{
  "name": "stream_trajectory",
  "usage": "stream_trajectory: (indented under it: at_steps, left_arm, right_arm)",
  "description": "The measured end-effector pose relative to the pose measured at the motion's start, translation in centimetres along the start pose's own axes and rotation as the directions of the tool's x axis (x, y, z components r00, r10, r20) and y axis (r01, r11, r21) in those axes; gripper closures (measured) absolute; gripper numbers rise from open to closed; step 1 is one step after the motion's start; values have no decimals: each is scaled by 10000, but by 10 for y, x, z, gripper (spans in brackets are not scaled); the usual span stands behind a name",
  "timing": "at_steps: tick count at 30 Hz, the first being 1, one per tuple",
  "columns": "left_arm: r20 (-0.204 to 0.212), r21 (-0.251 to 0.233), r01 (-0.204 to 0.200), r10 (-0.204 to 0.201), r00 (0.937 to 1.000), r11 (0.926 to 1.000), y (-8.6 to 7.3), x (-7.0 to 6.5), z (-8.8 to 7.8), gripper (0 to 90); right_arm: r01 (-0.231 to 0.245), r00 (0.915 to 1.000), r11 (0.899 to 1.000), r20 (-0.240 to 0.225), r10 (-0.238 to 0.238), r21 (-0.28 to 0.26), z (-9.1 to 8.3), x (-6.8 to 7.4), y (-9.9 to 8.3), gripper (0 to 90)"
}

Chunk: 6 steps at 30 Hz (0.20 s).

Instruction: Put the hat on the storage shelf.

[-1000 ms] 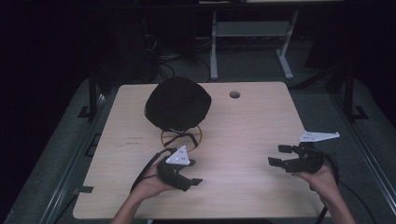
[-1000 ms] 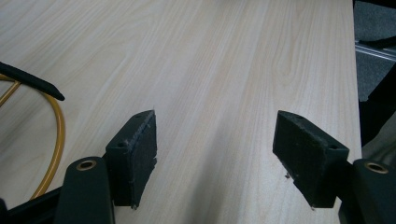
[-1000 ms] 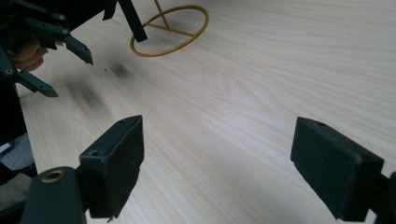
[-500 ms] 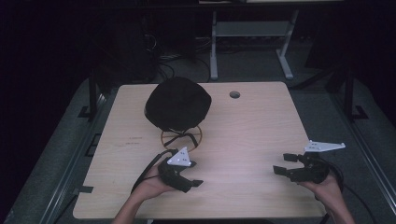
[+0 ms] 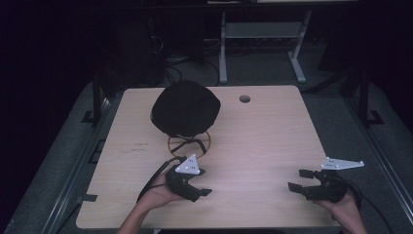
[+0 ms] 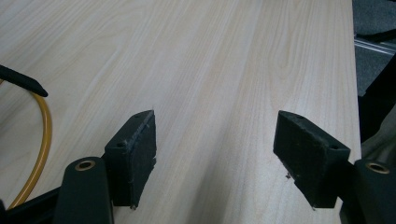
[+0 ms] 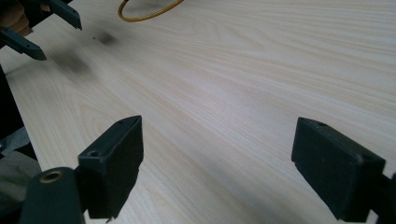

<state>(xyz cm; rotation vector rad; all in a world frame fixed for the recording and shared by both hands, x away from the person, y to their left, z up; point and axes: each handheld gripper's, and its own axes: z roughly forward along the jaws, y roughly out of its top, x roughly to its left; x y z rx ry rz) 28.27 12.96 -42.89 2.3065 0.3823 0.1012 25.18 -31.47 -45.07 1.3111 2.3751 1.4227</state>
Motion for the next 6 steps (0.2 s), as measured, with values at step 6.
stream_trajectory:
  at_steps: [6]
  left_arm:
    - [24, -14, -74, 74, 10000, 10000, 0, -1, 1, 297]
  right_arm:
    - [168, 9998, 9997, 62, -167, -160, 3, 11, -9, 153]
